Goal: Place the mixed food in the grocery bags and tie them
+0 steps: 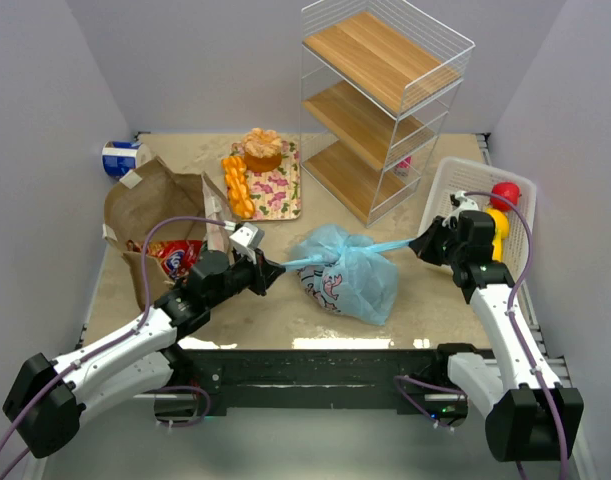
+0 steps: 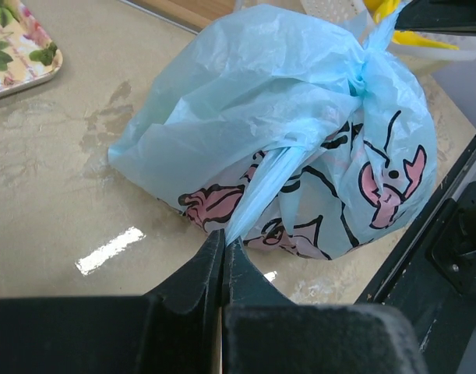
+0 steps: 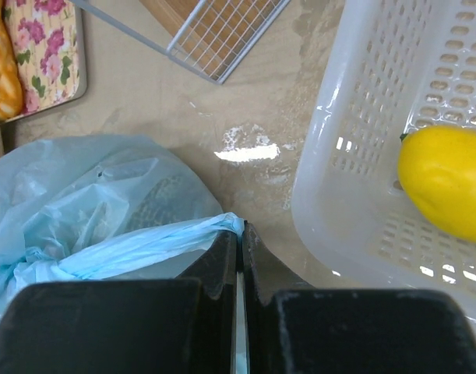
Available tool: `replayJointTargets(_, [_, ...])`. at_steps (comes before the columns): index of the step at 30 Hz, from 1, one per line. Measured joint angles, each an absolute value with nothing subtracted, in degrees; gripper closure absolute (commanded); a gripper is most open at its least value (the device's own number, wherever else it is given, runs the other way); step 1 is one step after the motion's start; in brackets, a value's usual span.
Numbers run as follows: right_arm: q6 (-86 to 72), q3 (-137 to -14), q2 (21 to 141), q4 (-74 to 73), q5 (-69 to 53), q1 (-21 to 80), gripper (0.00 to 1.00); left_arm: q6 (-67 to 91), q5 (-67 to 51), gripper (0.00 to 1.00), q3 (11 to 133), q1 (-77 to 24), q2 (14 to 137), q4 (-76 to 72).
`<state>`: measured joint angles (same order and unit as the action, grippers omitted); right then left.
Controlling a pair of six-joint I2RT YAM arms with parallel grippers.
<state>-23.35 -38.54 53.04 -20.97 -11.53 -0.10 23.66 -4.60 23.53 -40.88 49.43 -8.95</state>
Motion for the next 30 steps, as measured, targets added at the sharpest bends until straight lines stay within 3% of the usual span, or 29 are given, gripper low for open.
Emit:
replayJointTargets(3, [-23.00,-38.63,52.03,-21.02,-11.73,-0.25,1.00,23.42,-5.52,1.00,23.57,-40.86,48.77,-9.17])
replayJointTargets(4, [-22.61,-38.81,51.62,-21.02,-12.10,-0.49,1.00,23.18,-6.02,0.93,23.77,-40.82,48.90,-9.08])
replayJointTargets(5, [-22.04,-39.29,51.20,-21.15,-12.64,-0.73,0.98,22.72,-6.48,0.64,24.27,-40.73,49.21,-8.67])
replayJointTargets(6, [-21.50,-39.79,50.92,-21.17,-13.23,-0.91,0.67,21.74,-7.09,0.49,25.50,-40.51,49.87,-7.73])
replayJointTargets(8, [-19.73,-41.69,50.59,-21.02,-12.93,-2.11,0.35,18.98,-7.05,0.24,29.85,-39.86,51.83,-4.27])
replayJointTargets(9, [-18.59,-43.05,50.52,-20.73,-12.58,-3.42,0.04,17.72,-6.85,0.17,32.56,-39.24,52.93,-2.76])
replayJointTargets(10, [-18.00,-44.12,50.46,-20.14,-12.56,-4.36,0.01,16.27,-6.70,0.09,35.55,-38.72,53.89,-1.06])
replayJointTargets(13, [-16.64,-46.17,49.69,-18.37,-13.93,-3.77,0.01,12.84,-6.50,0.01,44.29,-38.26,55.31,2.37])
replayJointTargets(19, [-13.56,-50.30,50.06,-16.69,-12.47,14.55,0.01,8.80,-6.92,0.00,60.31,-36.27,58.41,7.46])
replayJointTargets(23, [-10.20,-52.10,53.74,-16.14,-10.07,25.91,0.01,8.88,-9.32,0.00,65.58,-26.57,61.89,9.63])
replayJointTargets(26, [-7.11,-52.07,57.01,-16.78,-6.61,31.31,0.01,9.93,-10.74,0.00,66.26,-15.27,62.46,12.82])
replayJointTargets(30, [-3.68,-52.10,59.96,-18.15,-3.18,36.49,0.01,10.31,-9.19,0.00,68.47,-8.21,62.41,17.63])
